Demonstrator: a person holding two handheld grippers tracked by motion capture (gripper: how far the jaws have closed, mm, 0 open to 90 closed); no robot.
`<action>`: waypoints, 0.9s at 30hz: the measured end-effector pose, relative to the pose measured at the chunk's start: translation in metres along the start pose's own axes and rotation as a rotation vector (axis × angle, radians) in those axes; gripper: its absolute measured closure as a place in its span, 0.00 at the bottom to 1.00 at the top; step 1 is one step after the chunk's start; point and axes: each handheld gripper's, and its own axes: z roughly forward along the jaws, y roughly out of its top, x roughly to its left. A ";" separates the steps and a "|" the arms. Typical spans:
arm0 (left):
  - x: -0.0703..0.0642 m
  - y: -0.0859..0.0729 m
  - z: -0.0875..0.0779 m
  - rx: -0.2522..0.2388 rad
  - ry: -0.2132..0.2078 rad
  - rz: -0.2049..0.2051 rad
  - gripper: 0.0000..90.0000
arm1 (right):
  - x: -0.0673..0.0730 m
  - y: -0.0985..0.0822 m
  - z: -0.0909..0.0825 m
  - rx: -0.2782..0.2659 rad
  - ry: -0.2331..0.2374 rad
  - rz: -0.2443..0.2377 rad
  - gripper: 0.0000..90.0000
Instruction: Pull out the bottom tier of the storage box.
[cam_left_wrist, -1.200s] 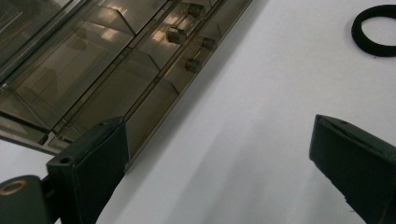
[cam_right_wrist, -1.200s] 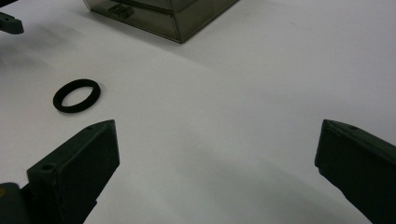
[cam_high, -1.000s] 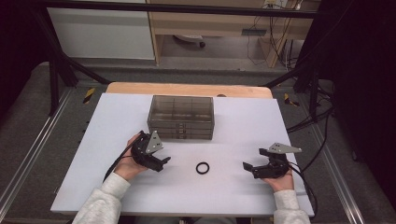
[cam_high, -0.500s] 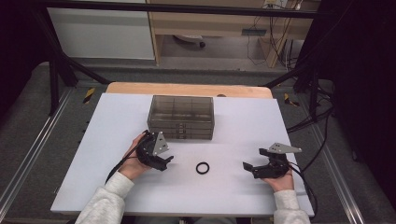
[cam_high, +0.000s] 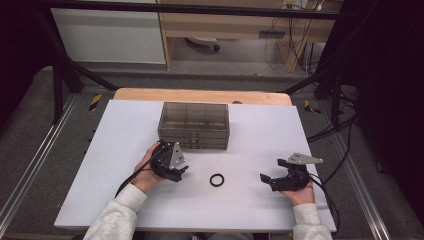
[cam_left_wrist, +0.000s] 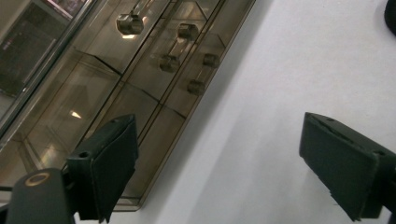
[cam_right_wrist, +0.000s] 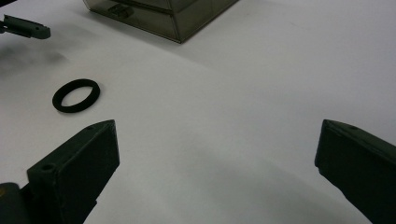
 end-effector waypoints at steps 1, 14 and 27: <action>-0.001 0.001 0.001 -0.001 0.007 0.010 0.15 | 0.000 0.000 0.000 0.000 0.000 0.000 0.00; -0.007 0.004 0.006 -0.007 0.060 0.070 0.25 | 0.000 0.000 0.000 -0.001 0.000 0.001 0.00; -0.015 0.006 0.016 0.004 0.106 0.150 0.34 | 0.000 0.000 0.000 0.001 -0.001 -0.001 0.00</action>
